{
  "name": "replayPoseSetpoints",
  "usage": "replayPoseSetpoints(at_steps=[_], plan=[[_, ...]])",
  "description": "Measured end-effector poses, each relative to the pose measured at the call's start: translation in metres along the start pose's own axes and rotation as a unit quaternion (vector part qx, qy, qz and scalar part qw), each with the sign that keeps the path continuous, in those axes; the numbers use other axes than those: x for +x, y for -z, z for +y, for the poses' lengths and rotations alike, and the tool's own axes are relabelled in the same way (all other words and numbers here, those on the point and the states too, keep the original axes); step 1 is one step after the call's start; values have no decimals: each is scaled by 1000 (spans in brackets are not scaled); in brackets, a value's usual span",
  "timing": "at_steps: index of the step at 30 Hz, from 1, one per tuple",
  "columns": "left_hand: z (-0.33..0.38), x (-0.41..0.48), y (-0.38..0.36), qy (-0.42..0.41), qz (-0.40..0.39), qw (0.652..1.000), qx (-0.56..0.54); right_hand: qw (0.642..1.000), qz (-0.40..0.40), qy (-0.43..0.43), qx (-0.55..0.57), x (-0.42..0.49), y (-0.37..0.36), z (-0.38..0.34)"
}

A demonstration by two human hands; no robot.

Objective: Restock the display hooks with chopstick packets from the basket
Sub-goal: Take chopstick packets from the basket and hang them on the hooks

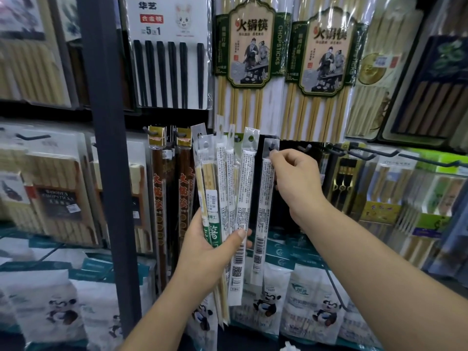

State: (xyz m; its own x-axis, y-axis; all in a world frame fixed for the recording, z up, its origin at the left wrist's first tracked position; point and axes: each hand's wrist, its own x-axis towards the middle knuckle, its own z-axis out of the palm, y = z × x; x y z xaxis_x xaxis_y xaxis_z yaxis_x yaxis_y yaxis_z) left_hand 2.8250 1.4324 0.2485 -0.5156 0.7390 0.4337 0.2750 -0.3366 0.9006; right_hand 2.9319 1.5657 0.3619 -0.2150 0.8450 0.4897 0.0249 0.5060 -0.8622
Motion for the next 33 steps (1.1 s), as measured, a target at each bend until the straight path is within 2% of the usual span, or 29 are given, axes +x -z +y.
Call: replayPoseSetpoints(at_steps=[11,17,27,33], plan=[[2,-2,-4,-7,-38,999,-20,998,57,-8,17,-13,2,18],[8,-5,-4,-17,-43,999,-1,997,-33,27,58,-36,2,-1],[11,-10,-10,-12,-31,999,-19,991,-18,-27,130,-29,0,-9],[10,-6,-3,-22,-28,998,-41,993,-1,-21,114,-24,2,-5]])
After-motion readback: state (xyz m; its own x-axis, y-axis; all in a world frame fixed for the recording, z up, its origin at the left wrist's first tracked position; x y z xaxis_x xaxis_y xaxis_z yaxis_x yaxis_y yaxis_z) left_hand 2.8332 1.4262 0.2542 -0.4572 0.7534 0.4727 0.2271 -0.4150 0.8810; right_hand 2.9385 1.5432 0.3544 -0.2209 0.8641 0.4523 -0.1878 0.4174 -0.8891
